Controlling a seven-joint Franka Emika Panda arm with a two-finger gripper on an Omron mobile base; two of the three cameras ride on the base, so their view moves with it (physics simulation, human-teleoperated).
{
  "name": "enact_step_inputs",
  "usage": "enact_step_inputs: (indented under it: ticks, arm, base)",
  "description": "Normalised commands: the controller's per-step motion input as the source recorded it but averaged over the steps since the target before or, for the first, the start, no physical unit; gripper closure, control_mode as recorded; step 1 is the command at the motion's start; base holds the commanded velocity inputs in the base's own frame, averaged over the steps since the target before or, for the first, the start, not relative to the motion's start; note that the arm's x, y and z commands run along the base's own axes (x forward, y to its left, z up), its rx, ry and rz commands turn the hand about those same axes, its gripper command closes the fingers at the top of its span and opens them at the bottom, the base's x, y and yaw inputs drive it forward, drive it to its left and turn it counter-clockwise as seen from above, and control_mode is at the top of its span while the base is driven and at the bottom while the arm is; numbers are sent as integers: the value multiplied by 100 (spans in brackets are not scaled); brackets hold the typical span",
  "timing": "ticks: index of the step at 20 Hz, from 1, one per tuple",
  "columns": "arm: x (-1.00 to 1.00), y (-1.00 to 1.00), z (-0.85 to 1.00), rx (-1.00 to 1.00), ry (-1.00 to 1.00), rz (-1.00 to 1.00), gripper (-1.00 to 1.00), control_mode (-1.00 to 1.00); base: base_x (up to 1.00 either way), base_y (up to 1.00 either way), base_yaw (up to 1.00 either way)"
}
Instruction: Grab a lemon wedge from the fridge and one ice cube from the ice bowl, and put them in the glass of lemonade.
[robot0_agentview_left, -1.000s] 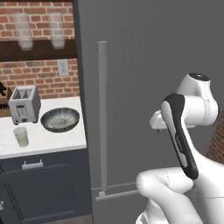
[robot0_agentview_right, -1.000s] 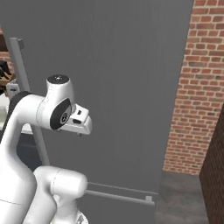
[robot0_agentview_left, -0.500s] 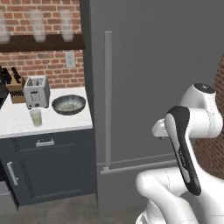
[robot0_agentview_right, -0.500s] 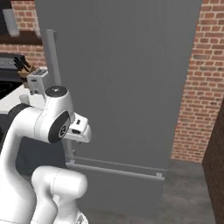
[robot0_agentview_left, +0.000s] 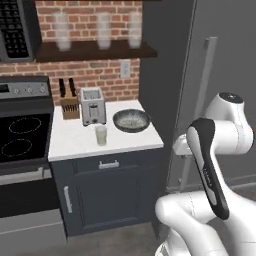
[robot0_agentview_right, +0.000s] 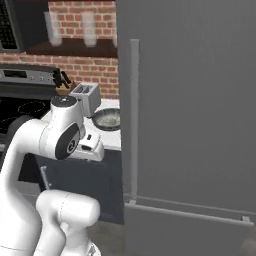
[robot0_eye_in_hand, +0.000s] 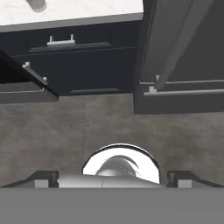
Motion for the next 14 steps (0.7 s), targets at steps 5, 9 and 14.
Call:
enact_step_inputs:
  ticks: [5,9,14]
  arm:
    - [0,0,0,0,0,0,-100,100]
    - [0,0,0,0,0,0,-100,100]
    - [0,0,0,0,0,0,-100,100]
  base:
    - [79,81,-16]
    - [80,57,-15]
    - [75,22,-15]
